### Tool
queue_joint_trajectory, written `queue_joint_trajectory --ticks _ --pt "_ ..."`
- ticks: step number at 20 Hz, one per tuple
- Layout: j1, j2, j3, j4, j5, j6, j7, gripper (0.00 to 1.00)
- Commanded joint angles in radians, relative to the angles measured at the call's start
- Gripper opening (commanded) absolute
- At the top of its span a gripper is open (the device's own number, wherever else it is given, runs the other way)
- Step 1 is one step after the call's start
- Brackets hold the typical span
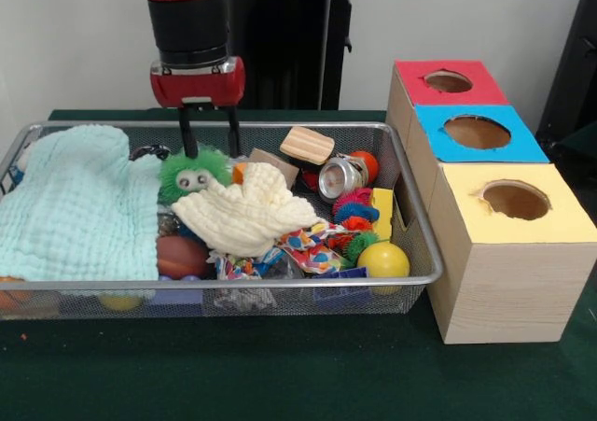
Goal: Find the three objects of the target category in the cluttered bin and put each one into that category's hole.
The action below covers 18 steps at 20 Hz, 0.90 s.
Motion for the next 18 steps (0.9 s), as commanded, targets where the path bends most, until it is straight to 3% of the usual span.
queue_joint_trajectory --ticks 1,6,12,18 --pt "-0.078 -0.027 0.196 -0.085 0.005 0.181 -0.427 1.00" --pt "-0.104 -0.041 0.233 -0.100 0.006 0.226 -0.459 1.00" --pt "-0.107 -0.012 0.236 -0.105 -0.019 0.211 -0.445 1.00" --pt "-0.129 -0.033 0.241 -0.099 -0.029 0.220 -0.458 1.00"
